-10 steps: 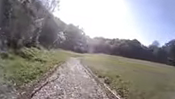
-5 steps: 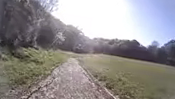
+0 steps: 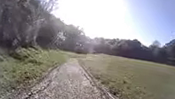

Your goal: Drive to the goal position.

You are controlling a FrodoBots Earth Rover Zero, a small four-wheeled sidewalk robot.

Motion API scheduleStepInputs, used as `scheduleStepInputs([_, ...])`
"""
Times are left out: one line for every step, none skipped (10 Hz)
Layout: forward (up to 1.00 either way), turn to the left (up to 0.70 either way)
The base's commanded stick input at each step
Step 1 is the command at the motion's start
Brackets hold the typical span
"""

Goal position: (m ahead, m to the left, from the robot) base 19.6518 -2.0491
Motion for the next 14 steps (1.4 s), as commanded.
scheduleStepInputs([0.50, 0.00])
scheduleStepInputs([0.50, 0.00])
scheduleStepInputs([0.50, 0.00])
scheduleStepInputs([0.50, 0.00])
scheduleStepInputs([0.50, 0.00])
scheduleStepInputs([0.50, 0.13])
scheduleStepInputs([0.50, 0.27])
scheduleStepInputs([0.50, 0.27])
scheduleStepInputs([0.50, 0.17])
scheduleStepInputs([0.50, 0.01])
scheduleStepInputs([0.50, 0.16])
scheduleStepInputs([0.50, 0.27])
scheduleStepInputs([0.50, 0.27])
scheduleStepInputs([0.50, 0.11])
